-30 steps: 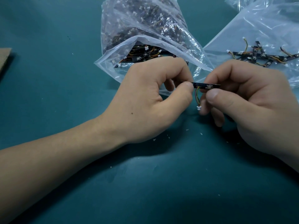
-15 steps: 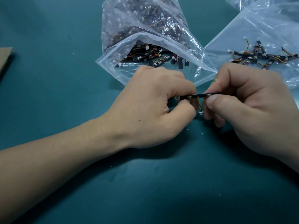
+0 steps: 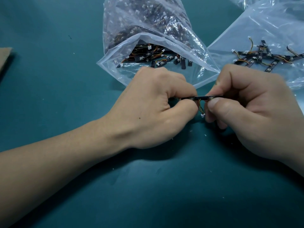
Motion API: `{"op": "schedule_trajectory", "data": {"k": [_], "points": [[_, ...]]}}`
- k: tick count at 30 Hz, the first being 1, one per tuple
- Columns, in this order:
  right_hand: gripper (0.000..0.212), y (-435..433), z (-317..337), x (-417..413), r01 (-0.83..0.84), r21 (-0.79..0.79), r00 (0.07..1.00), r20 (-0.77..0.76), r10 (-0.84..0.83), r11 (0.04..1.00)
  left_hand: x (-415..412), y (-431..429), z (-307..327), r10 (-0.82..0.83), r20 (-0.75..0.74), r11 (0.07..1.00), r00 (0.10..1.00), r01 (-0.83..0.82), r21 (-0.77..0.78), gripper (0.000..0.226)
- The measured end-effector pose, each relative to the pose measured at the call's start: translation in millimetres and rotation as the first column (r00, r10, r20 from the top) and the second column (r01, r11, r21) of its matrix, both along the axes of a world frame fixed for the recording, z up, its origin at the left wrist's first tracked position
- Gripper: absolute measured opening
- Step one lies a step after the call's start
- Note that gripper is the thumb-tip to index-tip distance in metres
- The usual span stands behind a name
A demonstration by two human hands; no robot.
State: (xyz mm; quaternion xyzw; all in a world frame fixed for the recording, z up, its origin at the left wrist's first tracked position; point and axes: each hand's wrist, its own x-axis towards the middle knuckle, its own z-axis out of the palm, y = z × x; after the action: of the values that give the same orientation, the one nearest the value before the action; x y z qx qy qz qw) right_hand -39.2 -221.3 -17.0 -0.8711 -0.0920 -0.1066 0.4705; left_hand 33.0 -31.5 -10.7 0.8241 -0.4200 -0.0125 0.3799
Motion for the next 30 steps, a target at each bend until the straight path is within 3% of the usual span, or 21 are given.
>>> {"op": "schedule_trajectory", "data": {"k": [30], "points": [[0.007,2.0,2.3,-1.8,0.003,-0.041,1.0,-0.002,-0.003,0.999,0.4,-0.1,-1.7,-0.002,0.028,1.0,1.0,0.001,0.01,0.026]]}}
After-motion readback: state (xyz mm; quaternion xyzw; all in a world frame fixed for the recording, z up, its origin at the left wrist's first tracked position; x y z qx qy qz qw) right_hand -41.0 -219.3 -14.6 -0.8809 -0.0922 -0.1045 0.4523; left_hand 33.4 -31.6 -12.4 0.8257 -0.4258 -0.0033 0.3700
